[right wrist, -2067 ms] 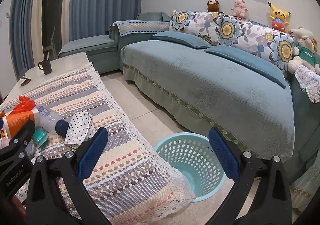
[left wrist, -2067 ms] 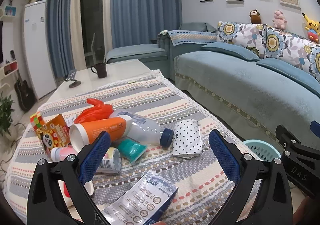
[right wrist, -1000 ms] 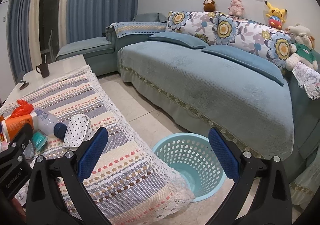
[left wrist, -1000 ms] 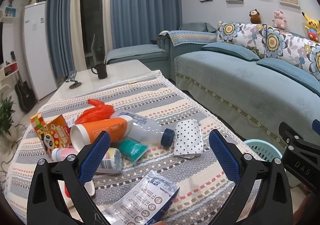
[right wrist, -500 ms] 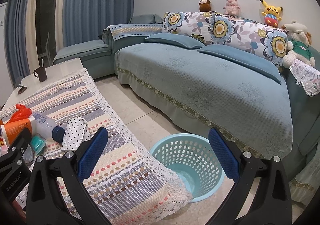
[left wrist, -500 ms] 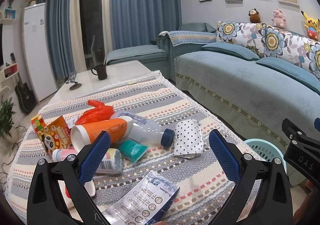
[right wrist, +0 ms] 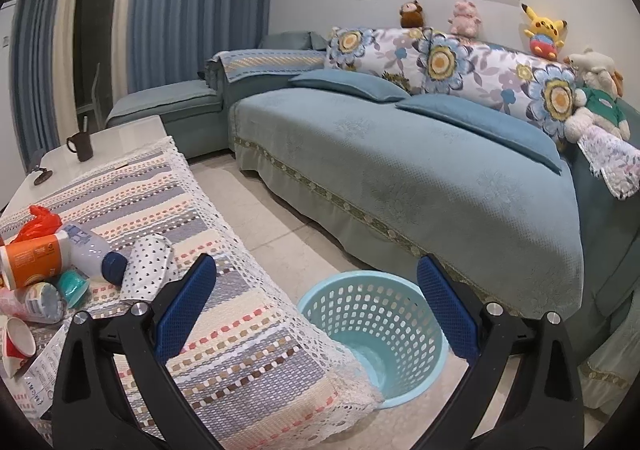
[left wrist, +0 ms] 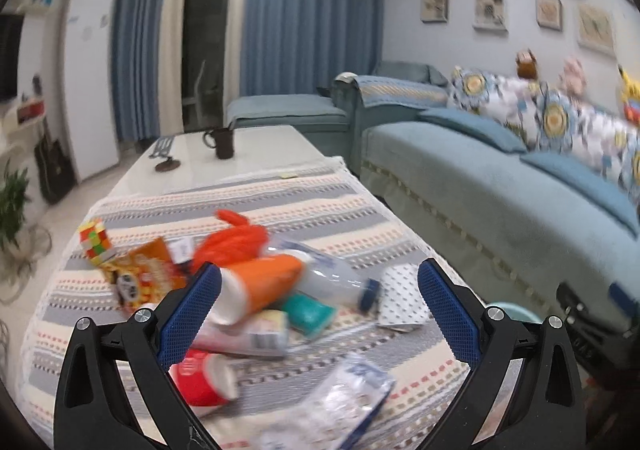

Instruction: Collect trash

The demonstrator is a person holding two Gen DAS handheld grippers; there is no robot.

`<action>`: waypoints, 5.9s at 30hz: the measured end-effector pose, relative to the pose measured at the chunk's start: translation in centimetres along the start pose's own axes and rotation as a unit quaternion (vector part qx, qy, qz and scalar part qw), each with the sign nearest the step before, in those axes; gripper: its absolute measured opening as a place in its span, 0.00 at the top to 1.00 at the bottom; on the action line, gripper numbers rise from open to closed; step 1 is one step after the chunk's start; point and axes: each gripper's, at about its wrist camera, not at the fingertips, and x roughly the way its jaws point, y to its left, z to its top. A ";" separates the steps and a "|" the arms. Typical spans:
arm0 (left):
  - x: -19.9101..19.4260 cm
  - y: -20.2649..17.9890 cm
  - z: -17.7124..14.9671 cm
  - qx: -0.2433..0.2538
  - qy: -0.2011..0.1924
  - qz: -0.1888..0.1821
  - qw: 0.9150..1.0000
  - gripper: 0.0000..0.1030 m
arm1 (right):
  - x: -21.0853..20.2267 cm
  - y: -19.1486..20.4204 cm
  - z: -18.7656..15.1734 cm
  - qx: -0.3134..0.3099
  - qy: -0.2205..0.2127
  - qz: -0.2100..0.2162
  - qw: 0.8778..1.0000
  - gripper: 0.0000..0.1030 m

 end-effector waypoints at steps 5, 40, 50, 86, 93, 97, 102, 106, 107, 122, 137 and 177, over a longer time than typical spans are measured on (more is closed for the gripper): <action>-2.3 7.0 -0.1 -0.035 0.020 0.033 0.999 0.08 | -1.5 2.2 0.1 -0.046 -0.012 0.033 0.998 0.35; 8.2 11.9 -6.7 -0.088 0.258 -0.040 0.961 0.17 | 1.1 16.8 -5.8 -0.072 0.269 0.318 0.906 0.26; 8.2 12.8 -7.2 -0.100 0.258 -0.062 0.959 0.54 | 2.3 19.6 -6.3 -0.062 0.325 0.332 0.884 0.26; 8.1 13.7 -9.6 -0.095 0.257 -0.006 0.962 0.29 | 6.1 19.8 -4.4 -0.181 0.317 0.292 0.884 0.26; 5.8 13.4 -9.0 -0.098 0.230 -0.017 0.968 0.29 | 6.3 18.1 -6.0 -0.123 0.373 0.287 0.874 0.23; 4.2 12.6 -7.6 -0.089 0.209 -0.024 0.974 0.29 | 5.8 18.5 -6.0 -0.136 0.366 0.263 0.882 0.38; 2.5 9.8 -4.7 -0.061 0.180 -0.045 0.981 0.29 | 4.2 16.2 -4.0 -0.114 0.329 0.280 0.895 0.42; 1.8 5.7 -1.9 -0.028 0.150 -0.073 0.986 0.29 | 3.6 11.9 -0.3 -0.077 0.286 0.282 0.912 0.42; 1.7 4.5 -1.2 -0.021 0.142 -0.083 0.986 0.29 | 3.5 10.4 0.7 -0.067 0.273 0.278 0.919 0.42; 7.4 -17.1 1.2 0.091 0.154 -0.227 0.957 0.29 | 10.2 -9.9 4.3 0.076 0.224 0.153 0.960 0.42; 15.8 -26.4 -6.8 0.159 0.259 -0.261 0.917 0.28 | 18.9 -17.4 -5.3 0.134 0.330 0.076 0.931 0.41; 6.6 4.5 2.6 -0.022 0.144 -0.042 0.988 0.25 | 7.6 9.5 4.6 -0.097 0.181 0.312 0.927 0.65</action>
